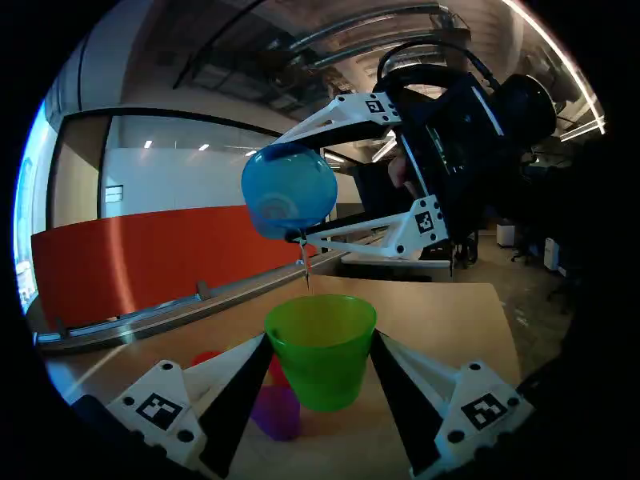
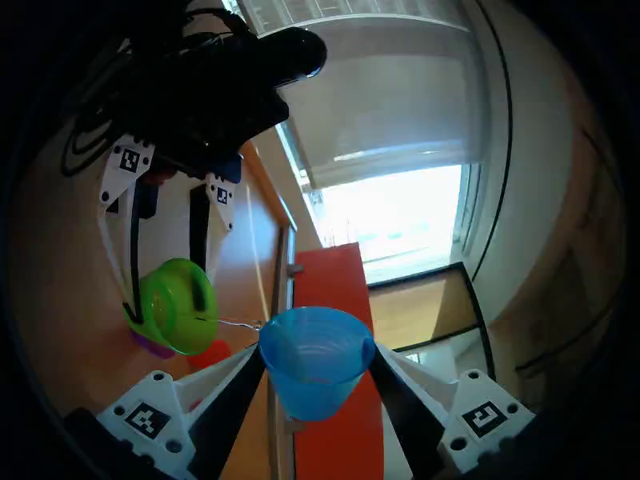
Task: Pour water
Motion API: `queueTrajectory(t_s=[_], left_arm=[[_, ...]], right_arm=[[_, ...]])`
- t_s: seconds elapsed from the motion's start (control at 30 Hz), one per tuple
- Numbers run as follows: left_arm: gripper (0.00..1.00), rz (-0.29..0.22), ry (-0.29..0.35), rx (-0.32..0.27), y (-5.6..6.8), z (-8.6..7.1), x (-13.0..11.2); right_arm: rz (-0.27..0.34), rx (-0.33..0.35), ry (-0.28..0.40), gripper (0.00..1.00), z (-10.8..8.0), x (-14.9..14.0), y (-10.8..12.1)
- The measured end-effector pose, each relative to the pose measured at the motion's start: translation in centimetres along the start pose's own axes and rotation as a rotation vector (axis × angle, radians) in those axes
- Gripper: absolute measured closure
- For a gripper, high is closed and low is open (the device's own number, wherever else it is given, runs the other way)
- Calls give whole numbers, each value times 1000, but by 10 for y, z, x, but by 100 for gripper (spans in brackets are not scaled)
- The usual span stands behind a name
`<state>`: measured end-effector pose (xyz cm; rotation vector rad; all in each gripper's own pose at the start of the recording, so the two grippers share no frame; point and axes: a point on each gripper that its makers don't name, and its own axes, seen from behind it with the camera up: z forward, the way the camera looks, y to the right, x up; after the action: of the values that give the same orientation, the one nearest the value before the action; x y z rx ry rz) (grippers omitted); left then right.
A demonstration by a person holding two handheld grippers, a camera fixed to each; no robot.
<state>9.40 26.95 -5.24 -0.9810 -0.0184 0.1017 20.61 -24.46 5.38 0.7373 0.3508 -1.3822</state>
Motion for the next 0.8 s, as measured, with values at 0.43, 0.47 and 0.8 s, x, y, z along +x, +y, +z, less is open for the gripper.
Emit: queueTrajectory(t_s=[0.43, 0.47, 0.8], left_arm=[[16, 1, -1, -2, 0, 1, 0], [16, 0, -1, -3, 0, 1, 0], [16, 5, -8, -6, 2, 2, -3]], right_arm=[[-24, -8, -2, 9, -1, -2, 5], [-26, -9, -2, 9, -1, -2, 5], [-46, -9, 0, 9, 0, 0, 5]])
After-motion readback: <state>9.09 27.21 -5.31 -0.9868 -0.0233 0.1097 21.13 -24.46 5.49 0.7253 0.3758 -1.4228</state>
